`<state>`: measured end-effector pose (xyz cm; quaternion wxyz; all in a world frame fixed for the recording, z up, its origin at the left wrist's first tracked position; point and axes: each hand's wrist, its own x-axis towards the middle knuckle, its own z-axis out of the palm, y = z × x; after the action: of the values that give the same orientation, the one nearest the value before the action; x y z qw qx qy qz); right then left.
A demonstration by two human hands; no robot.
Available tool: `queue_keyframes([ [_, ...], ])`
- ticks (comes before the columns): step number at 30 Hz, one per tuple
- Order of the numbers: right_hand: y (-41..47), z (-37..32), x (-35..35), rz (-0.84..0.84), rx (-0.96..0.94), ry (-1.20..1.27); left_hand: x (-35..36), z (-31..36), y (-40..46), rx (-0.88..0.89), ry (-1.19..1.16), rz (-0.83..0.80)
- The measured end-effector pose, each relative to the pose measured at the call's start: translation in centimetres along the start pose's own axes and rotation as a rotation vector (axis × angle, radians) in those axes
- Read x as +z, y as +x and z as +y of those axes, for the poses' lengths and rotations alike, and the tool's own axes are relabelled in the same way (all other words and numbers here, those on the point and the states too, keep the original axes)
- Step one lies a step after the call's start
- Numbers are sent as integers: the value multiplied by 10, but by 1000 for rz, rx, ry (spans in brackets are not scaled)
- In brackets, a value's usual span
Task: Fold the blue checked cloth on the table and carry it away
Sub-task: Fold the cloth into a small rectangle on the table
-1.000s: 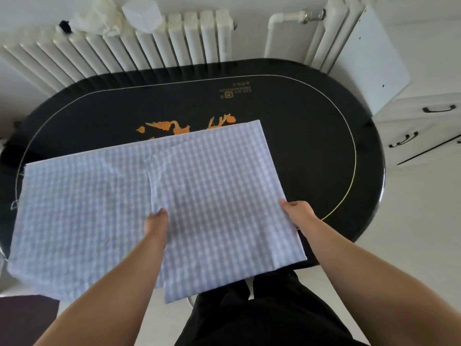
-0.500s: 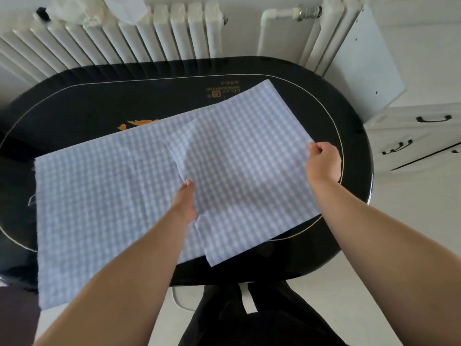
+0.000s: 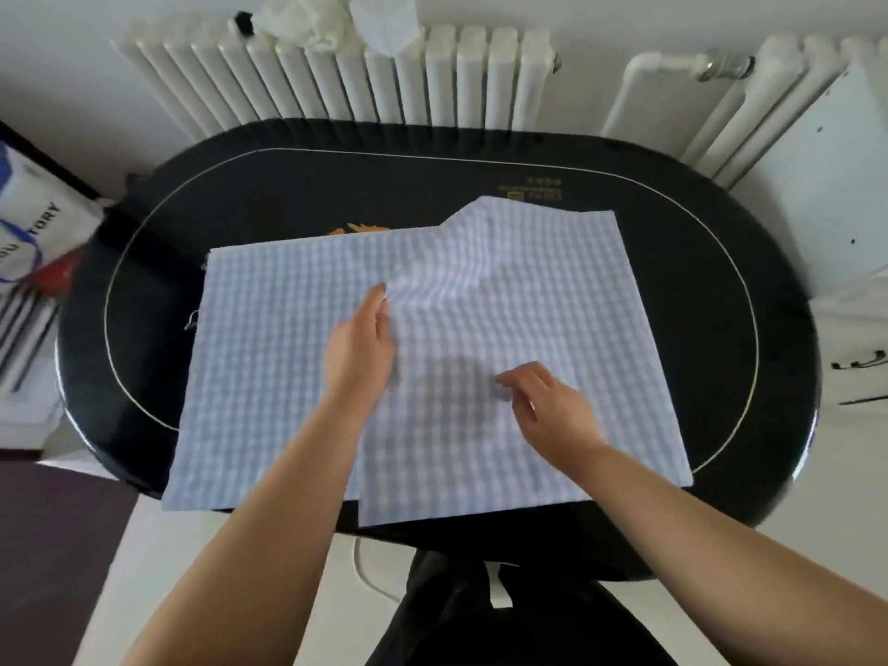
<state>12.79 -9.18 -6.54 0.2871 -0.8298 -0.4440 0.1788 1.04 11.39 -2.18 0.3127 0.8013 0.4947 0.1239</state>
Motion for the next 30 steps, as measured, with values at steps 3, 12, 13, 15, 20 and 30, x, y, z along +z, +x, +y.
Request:
queue_keyframes([
  [3,4,-36,23,-57,-102,51,-48,-69,14,-157,56,50],
  [12,27,-75,105,-583,181,-157,-70,-217,48,-622,-121,-160],
  [13,28,-76,111,-613,198,-159,-75,-214,49,-572,-135,-151],
  [15,29,-81,119,-633,214,-147,-89,-206,49,-395,-107,-47],
  [20,36,-88,128,-550,231,-132,-131,-227,69,-311,32,238],
  [30,46,-97,149,-623,252,-158,-113,-300,80,-655,-25,-98],
])
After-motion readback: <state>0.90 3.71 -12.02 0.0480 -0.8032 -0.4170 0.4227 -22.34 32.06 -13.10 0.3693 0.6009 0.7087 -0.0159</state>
